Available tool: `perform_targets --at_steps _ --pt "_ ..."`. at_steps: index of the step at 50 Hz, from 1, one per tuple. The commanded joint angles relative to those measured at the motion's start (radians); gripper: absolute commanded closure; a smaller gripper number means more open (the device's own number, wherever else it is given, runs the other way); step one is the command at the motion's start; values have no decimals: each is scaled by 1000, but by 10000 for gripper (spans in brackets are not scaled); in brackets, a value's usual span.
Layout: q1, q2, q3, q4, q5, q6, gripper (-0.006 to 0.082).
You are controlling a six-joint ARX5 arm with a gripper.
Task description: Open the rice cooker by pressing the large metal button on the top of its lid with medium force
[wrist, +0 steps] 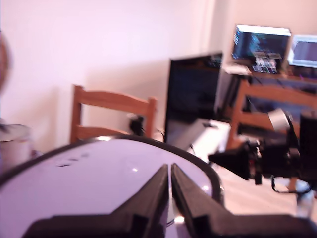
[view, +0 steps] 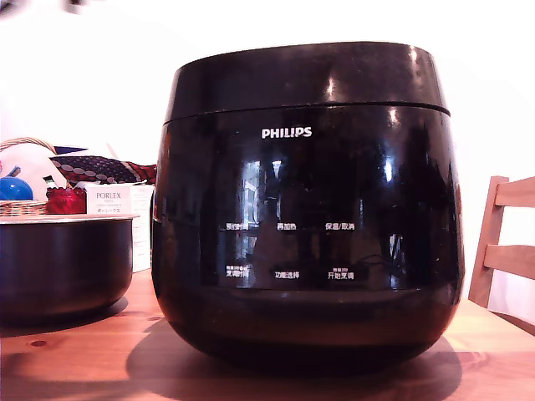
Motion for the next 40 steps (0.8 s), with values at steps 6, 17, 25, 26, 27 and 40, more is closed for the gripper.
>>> perform_targets --at_steps 6,17,25,26,27,40 --pt "-58 104 59 10 -52 48 790" --pt "-80 206 89 -13 -114 48 790" --pt "-80 223 93 -90 -130 82 790" --pt "-80 223 93 -101 -131 86 790" --pt "-80 223 93 -108 -134 86 790" --pt "-90 236 93 -267 -132 196 791"
